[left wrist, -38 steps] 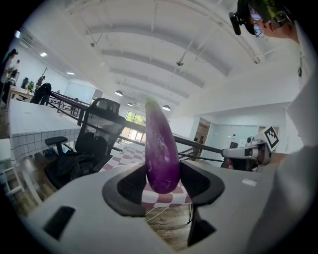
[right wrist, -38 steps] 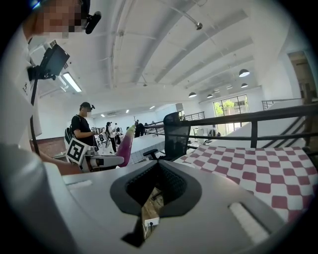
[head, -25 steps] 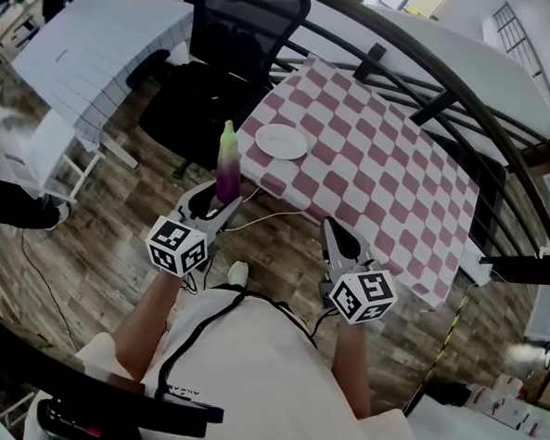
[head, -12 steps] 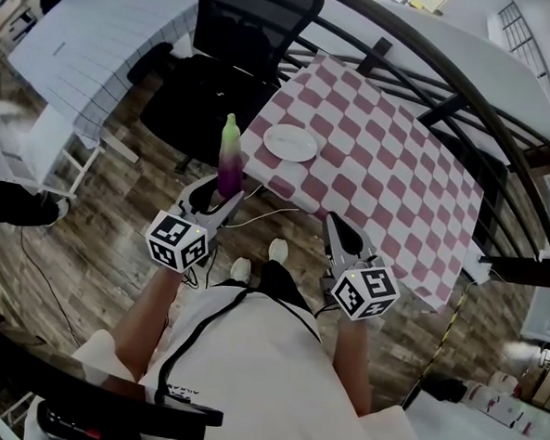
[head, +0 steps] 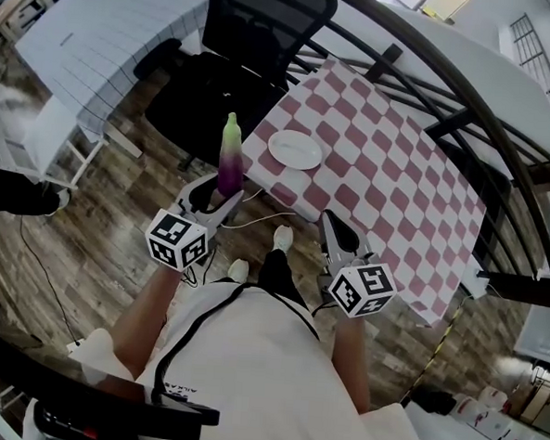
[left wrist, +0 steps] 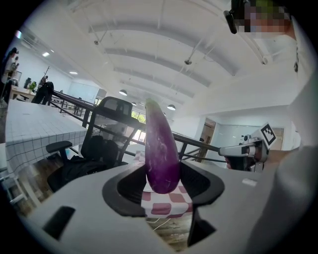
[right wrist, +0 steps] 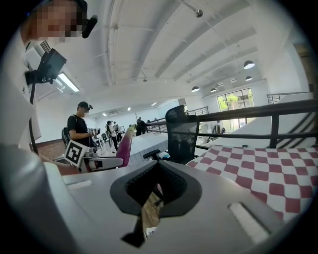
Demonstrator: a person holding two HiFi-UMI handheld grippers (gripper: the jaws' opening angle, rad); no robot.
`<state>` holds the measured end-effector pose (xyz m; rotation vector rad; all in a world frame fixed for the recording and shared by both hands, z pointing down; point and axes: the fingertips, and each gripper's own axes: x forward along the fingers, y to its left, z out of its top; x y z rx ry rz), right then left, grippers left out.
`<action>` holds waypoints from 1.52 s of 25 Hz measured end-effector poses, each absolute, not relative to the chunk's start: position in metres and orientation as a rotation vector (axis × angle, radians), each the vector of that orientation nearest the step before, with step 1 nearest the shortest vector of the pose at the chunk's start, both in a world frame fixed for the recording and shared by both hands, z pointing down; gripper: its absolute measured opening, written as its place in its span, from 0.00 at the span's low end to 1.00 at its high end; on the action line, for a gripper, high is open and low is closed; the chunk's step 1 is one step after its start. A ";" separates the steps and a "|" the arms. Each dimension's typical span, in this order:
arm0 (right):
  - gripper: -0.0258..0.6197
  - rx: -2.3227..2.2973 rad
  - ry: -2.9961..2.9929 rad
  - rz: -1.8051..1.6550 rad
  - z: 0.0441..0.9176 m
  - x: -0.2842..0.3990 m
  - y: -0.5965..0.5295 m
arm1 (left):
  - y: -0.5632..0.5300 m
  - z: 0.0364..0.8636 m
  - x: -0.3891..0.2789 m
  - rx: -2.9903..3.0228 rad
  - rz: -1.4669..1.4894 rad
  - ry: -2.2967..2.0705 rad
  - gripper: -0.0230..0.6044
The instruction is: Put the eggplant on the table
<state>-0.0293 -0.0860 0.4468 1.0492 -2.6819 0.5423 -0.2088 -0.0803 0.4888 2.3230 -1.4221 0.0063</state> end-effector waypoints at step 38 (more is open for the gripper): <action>0.05 0.543 -2.700 0.540 0.502 0.011 -0.328 | -0.270 0.513 -0.146 2.135 0.219 -1.625 0.39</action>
